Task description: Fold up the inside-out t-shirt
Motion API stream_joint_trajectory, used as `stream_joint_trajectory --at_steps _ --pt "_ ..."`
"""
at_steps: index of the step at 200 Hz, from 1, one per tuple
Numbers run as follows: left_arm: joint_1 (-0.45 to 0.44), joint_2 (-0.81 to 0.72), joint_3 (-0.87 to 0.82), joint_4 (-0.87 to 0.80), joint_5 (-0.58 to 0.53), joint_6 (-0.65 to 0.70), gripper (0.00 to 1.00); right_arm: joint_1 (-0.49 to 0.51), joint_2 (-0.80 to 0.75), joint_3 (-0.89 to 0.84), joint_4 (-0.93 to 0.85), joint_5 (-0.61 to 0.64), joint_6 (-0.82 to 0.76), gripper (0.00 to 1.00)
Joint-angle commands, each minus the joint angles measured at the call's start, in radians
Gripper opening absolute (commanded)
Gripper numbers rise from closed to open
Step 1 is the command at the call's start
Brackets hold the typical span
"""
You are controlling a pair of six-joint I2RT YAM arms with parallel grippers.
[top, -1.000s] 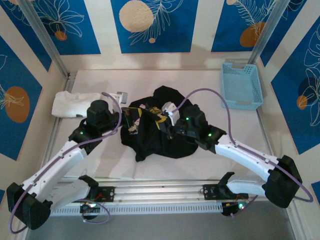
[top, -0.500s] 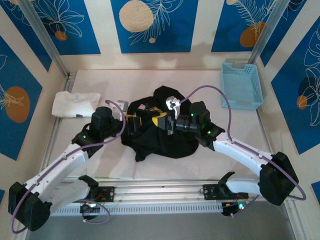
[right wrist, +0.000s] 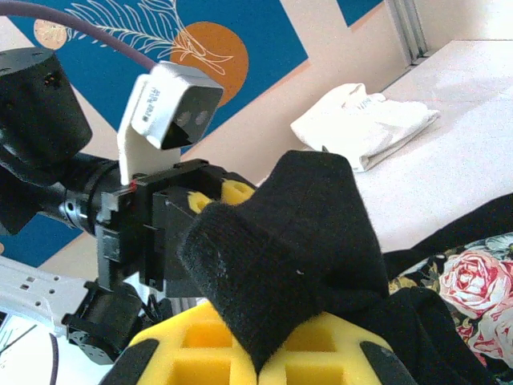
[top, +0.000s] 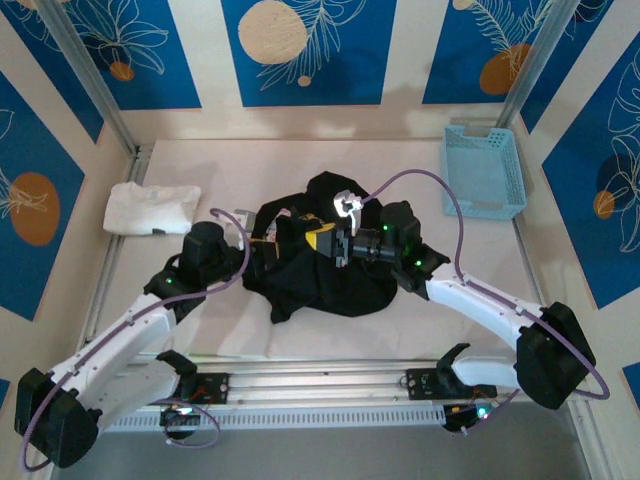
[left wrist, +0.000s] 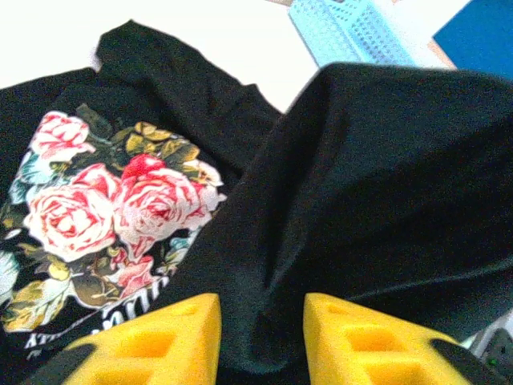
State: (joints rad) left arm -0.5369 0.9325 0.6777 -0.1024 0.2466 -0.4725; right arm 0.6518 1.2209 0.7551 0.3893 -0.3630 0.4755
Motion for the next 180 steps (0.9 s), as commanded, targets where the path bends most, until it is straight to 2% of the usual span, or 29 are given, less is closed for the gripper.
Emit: stream_joint_trajectory --at_steps 1,35,82,180 --pt "-0.005 -0.006 -0.006 0.08 0.115 -0.029 0.25 -0.007 -0.02 -0.006 -0.001 0.001 -0.007 0.0" --pt "-0.005 0.062 0.021 0.105 0.155 -0.048 0.24 -0.009 -0.02 -0.007 -0.002 0.002 -0.008 0.0" --pt "0.002 0.128 0.055 0.09 0.102 -0.037 0.25 -0.01 -0.038 -0.017 -0.01 0.008 -0.011 0.0" --pt "0.009 0.219 0.083 0.142 0.143 -0.038 0.31 -0.017 -0.055 -0.032 -0.008 0.016 -0.011 0.0"
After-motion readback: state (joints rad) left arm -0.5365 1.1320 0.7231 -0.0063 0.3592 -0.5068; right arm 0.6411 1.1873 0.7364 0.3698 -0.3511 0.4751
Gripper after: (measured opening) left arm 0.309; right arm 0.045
